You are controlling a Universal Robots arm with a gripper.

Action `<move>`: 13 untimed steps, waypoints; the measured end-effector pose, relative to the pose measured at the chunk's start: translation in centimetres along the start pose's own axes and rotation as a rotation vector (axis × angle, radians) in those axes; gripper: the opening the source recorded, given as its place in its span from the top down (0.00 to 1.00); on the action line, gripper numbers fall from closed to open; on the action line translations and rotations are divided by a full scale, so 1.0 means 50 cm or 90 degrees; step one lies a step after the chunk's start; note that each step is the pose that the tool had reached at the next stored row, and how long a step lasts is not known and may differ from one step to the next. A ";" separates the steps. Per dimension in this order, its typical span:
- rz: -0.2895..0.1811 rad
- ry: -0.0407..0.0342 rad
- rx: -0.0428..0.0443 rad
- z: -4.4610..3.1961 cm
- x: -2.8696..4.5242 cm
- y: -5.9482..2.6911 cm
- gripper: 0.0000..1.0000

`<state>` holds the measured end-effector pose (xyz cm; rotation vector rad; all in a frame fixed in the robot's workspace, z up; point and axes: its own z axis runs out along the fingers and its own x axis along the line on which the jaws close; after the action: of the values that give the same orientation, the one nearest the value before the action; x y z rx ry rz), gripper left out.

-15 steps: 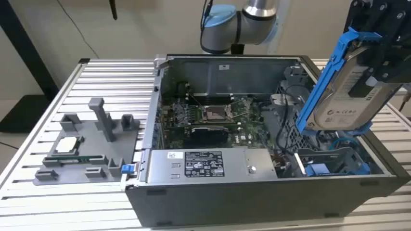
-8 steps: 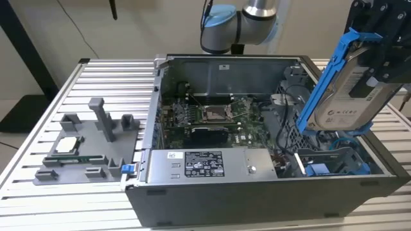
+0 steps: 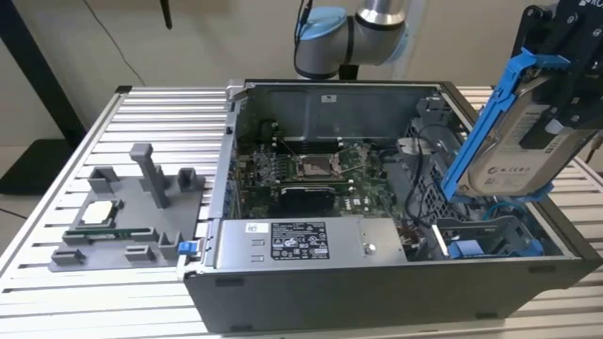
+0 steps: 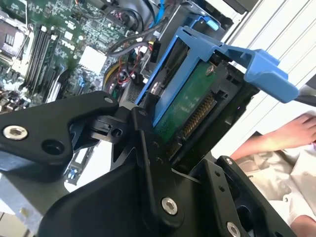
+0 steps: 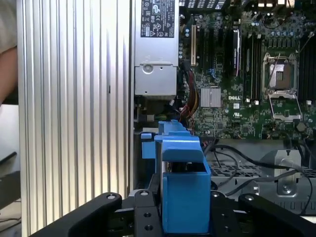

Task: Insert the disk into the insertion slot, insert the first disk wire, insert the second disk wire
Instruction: 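Insert the disk into the insertion slot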

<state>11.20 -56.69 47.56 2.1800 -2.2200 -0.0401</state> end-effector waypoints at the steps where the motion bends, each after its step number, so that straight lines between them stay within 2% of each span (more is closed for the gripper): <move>1: 0.000 0.0000 0.0000 0.002 0.001 -0.001 1.00; 13: 0.000 0.0000 0.0000 0.029 0.012 -0.017 1.00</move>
<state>11.97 -57.33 46.10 2.1800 -2.2200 -0.0401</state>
